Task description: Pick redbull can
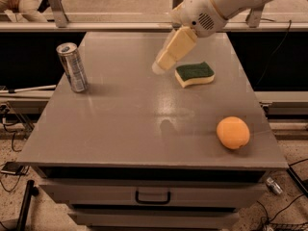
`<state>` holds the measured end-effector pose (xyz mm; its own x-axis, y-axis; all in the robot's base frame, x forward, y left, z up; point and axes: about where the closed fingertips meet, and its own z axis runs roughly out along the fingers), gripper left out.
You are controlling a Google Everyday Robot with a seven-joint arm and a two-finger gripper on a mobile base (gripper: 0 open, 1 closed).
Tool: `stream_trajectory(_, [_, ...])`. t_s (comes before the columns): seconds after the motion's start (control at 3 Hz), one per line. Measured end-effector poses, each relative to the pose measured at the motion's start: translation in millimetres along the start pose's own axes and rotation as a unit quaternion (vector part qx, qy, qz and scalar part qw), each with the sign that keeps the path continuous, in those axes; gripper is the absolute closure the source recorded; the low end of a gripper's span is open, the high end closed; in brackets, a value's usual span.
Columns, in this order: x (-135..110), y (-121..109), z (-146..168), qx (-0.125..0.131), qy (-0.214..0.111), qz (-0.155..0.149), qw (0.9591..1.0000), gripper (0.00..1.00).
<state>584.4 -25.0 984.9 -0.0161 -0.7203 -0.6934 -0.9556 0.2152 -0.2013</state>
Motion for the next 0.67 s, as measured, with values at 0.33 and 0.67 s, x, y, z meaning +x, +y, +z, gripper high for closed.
stream_trajectory(0.33, [-6, 17, 29, -0.055, -0.035, -0.004, 0.9979, 0.00])
stream_trajectory(0.67, [-46, 53, 94, -0.122, -0.079, -0.057, 0.9878, 0.00])
